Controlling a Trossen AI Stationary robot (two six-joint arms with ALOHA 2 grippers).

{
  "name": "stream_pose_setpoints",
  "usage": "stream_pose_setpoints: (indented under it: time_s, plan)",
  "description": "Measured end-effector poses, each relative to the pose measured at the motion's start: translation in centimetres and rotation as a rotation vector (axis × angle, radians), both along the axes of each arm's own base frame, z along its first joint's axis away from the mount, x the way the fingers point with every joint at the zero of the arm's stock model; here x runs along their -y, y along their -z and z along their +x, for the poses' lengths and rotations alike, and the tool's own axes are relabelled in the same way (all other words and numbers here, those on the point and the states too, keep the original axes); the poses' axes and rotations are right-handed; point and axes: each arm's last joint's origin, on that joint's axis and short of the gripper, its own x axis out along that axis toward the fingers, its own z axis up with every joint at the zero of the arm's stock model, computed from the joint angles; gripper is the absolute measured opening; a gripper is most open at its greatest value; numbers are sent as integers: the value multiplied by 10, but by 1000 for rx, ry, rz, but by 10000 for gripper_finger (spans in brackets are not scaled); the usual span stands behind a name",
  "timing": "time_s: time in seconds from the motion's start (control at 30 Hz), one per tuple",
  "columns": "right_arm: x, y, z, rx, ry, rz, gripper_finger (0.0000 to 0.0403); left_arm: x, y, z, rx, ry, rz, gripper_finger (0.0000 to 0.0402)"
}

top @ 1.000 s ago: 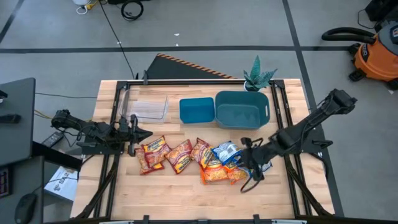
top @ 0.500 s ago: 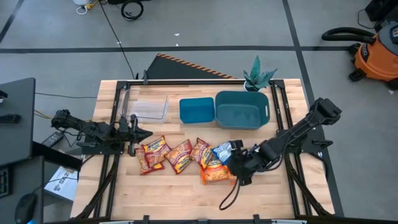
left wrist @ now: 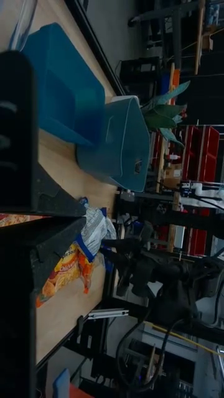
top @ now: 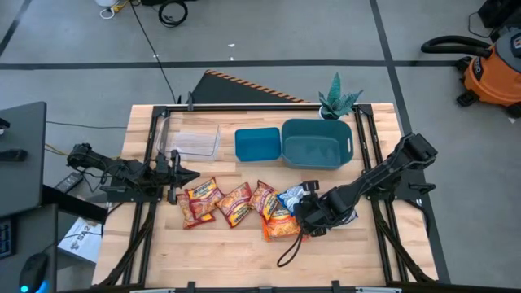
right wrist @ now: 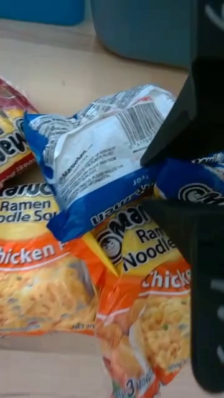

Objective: Sort Maruchan noodles
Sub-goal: Put the blue noodle pack into the green bin

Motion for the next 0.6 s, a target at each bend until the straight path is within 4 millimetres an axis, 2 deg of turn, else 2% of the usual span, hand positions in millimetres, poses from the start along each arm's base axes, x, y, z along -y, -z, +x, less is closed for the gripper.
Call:
stream_pose_setpoints:
  time_s: [0.3, 0.47, 0.6]
  plan:
    - [2, -5, -3, -3, 3, 8, 9, 0, 0, 0, 0, 0, 0, 16]
    - [4, -8, -7, -24, -6, -11, 11, 0, 0, 0, -1, 0, 0, 16]
    - [8, -17, -12, -29, -9, -55, 7, 0, 0, 0, 0, 0, 0, 16]
